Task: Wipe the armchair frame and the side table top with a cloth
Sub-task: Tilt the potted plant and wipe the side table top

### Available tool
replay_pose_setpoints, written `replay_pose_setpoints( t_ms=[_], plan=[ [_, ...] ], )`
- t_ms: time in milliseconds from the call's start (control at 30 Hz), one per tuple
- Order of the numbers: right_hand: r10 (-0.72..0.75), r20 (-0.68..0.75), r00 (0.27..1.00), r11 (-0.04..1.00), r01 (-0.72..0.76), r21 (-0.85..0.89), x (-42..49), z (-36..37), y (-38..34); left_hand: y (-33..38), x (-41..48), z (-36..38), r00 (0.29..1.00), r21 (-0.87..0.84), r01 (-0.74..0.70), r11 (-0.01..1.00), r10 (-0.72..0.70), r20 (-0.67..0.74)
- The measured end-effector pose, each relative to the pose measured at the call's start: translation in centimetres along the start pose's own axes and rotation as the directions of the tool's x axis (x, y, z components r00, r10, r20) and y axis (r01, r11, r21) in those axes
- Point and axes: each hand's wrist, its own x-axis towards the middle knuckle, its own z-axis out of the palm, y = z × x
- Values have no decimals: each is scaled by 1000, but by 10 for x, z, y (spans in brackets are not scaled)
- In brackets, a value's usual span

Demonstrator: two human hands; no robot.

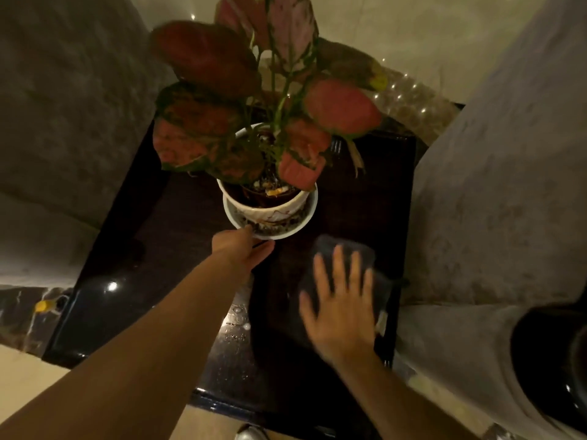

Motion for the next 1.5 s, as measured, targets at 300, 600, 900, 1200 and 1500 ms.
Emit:
replay_pose_setpoints(
  t_ms=[300,600,900,1200,1500],
  plan=[
    [-266,0,964,963,266,-41,77,-17,35,14,17,7,997,37,10,999,-7,-80],
    [211,-81,974,976,-214,-28,193,-41,28,55,49,6,992,-130,-55,990,39,-124],
    [-842,115,528,528,849,-25,152,-17,-22,99,51,5,974,-203,-130,971,87,-209],
    [306,-166,937,952,-298,72,255,-48,-23,110,65,-16,974,-176,-103,979,63,-217],
    [-852,74,518,508,853,-123,228,-36,2,116,84,-34,977,-73,-67,995,50,-209]
  ],
)
